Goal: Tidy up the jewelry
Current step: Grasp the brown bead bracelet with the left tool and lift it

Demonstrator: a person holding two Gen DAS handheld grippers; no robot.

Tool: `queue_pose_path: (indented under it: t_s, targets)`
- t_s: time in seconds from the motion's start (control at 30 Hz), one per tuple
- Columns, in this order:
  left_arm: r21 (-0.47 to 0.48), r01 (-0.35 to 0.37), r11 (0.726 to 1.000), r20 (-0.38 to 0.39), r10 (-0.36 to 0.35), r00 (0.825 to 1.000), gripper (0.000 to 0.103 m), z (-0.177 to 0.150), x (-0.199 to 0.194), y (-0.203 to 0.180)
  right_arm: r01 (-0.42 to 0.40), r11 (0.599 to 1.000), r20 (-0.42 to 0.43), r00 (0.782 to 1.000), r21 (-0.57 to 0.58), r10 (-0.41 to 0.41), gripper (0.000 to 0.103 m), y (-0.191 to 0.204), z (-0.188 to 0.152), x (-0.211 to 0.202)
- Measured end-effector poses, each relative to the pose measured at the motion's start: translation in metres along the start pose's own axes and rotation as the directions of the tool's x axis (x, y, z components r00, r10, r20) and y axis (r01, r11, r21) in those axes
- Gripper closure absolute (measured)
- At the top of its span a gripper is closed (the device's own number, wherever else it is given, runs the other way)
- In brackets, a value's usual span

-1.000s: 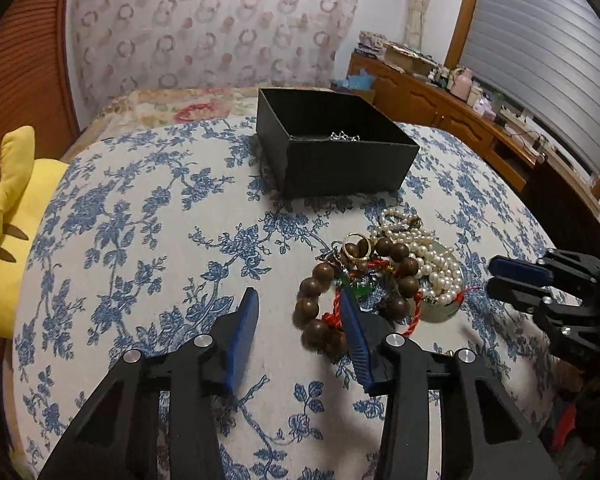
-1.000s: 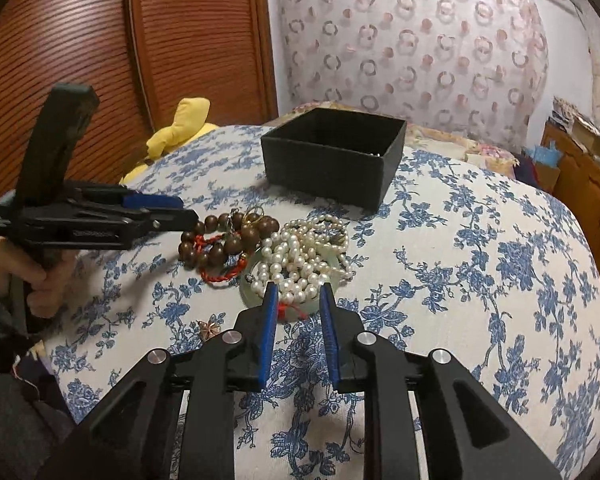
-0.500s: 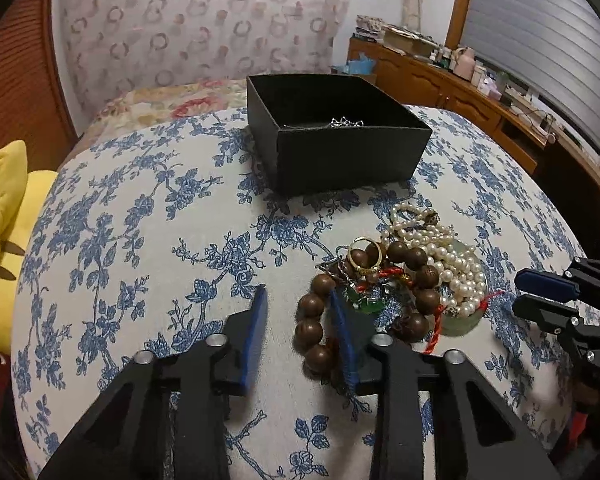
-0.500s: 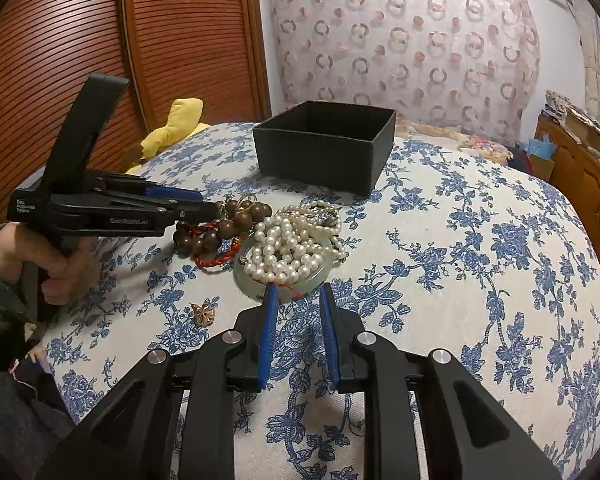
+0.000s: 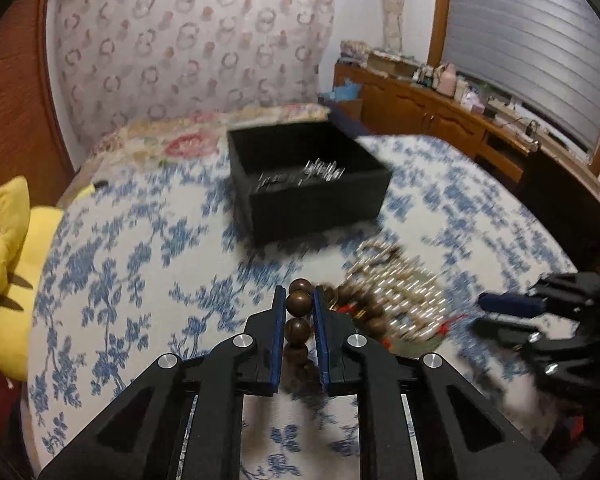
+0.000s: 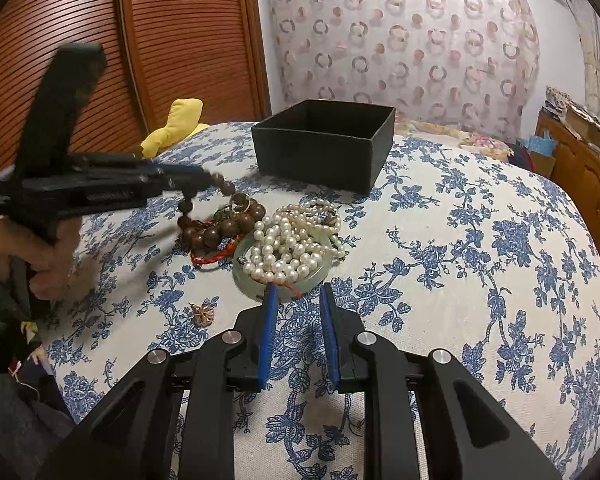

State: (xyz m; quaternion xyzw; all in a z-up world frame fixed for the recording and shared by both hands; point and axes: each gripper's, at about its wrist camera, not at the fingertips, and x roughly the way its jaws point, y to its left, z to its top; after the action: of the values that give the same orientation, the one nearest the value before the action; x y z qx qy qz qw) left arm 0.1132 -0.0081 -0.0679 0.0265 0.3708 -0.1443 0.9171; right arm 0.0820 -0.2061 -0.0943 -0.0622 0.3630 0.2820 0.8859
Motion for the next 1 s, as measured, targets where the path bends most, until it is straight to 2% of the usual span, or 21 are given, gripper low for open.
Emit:
queue_pose_path:
  t_s: [0.4,0.83,1.0]
  targets:
    - [0.002,0.046,0.999,0.114,-0.046,0.992,0.091,0.02,-0.039,-0.017,0.001,1.0,-0.002,1.0,-0.002,-0.001,0.08,0.0,0.0,0.001]
    - [-0.014,0.031,0.999,0.171,-0.028,0.985,0.091,0.022,-0.065,-0.008,-0.017,0.999,-0.006,1.0,-0.044,0.016,0.08,0.012,0.008,0.003]
    - [-0.034,0.032,0.999,0.174,-0.026,0.984,0.091,0.017,-0.068,-0.001,-0.052,0.996,-0.043,0.998,-0.071,0.049,0.08,0.022,0.014,0.011]
